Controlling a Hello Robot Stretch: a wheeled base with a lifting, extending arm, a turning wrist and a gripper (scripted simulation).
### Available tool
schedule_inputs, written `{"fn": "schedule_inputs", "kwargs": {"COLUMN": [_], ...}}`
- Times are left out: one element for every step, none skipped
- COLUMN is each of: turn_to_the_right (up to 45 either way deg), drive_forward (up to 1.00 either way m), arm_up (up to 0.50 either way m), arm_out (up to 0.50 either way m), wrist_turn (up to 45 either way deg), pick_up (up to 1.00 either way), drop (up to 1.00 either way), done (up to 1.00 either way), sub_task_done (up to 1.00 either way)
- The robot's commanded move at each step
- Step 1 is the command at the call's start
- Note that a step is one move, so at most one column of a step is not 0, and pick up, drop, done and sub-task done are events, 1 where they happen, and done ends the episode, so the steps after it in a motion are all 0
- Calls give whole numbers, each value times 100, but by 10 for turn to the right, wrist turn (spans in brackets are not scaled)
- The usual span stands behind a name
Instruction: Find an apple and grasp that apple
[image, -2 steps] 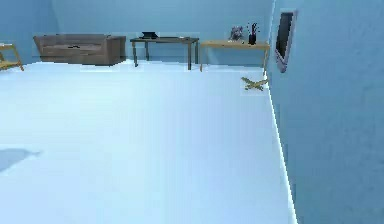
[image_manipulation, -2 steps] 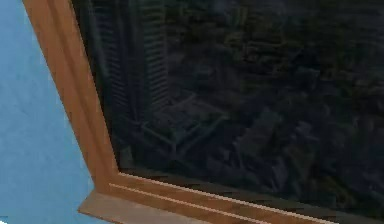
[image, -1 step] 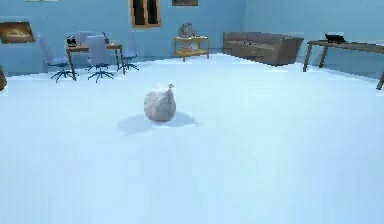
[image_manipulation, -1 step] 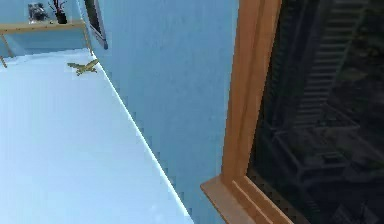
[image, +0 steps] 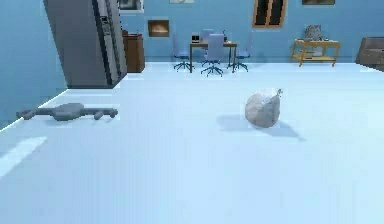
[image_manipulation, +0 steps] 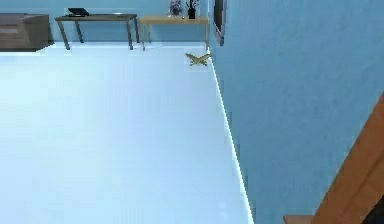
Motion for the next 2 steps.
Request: {"fn": "schedule_inputs", "kwargs": {"turn_to_the_right": [0, 0], "drive_forward": [15, 100], "arm_up": [0, 0], "arm_out": [0, 0], "wrist_turn": [0, 0], "pick_up": [0, 0], "drop": [0, 0], "done": [0, 0], "sub_task_done": [0, 0]}}
